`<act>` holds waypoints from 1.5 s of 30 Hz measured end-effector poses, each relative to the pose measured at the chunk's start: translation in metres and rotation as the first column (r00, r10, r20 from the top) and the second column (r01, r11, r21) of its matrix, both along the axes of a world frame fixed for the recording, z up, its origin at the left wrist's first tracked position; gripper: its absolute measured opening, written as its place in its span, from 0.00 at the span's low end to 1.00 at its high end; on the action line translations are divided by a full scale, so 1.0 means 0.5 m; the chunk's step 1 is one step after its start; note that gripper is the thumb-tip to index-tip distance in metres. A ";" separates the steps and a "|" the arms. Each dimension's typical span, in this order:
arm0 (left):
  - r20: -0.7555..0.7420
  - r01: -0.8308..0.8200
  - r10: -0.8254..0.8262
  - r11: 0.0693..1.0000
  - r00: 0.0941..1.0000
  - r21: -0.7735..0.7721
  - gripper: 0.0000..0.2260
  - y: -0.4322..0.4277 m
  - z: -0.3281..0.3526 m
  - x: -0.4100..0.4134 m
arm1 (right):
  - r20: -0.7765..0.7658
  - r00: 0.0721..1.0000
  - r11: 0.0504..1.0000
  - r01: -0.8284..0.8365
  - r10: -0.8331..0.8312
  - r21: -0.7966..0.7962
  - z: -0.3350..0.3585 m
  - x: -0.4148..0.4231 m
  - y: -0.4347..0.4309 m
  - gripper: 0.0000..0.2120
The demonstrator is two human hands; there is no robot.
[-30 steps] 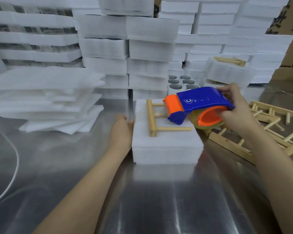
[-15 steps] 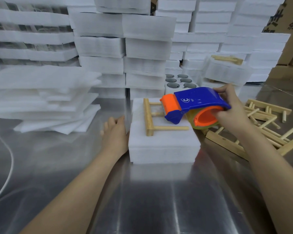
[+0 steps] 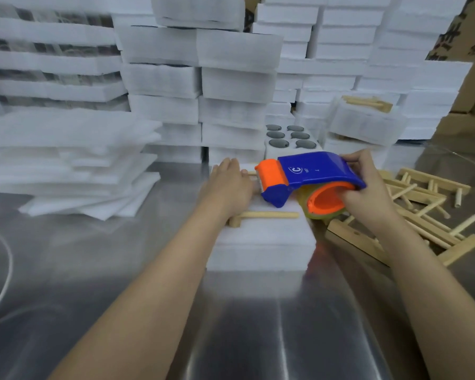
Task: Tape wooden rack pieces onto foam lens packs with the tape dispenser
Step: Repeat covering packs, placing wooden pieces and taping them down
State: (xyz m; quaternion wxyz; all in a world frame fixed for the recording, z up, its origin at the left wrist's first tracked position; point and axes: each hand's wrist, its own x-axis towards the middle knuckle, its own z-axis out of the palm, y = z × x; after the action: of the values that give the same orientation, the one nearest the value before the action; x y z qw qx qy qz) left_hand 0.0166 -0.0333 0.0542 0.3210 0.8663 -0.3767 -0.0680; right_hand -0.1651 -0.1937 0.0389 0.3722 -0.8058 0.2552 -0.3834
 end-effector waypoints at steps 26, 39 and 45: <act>0.018 -0.024 0.021 0.979 1.000 0.203 0.17 0.005 0.014 -0.002 | -0.106 0.993 0.997 -0.063 0.059 -0.034 0.038 -0.035 -0.053 0.36; 0.019 -0.039 0.036 0.981 0.999 0.189 0.15 0.009 0.015 -0.011 | -0.076 0.992 0.995 0.103 -0.103 -0.002 0.035 -0.186 -0.108 0.34; 0.186 -0.126 0.050 0.897 0.981 0.424 0.23 0.002 0.031 -0.032 | -0.013 0.995 0.995 0.099 -0.099 -0.026 0.030 -0.177 -0.109 0.30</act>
State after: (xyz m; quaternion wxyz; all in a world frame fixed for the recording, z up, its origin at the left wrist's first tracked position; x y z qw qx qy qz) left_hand 0.0007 -0.0324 0.0697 0.0895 0.9346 -0.3387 -0.0612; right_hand -0.2538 -0.2484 0.0538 0.3407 -0.7995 0.2926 -0.3989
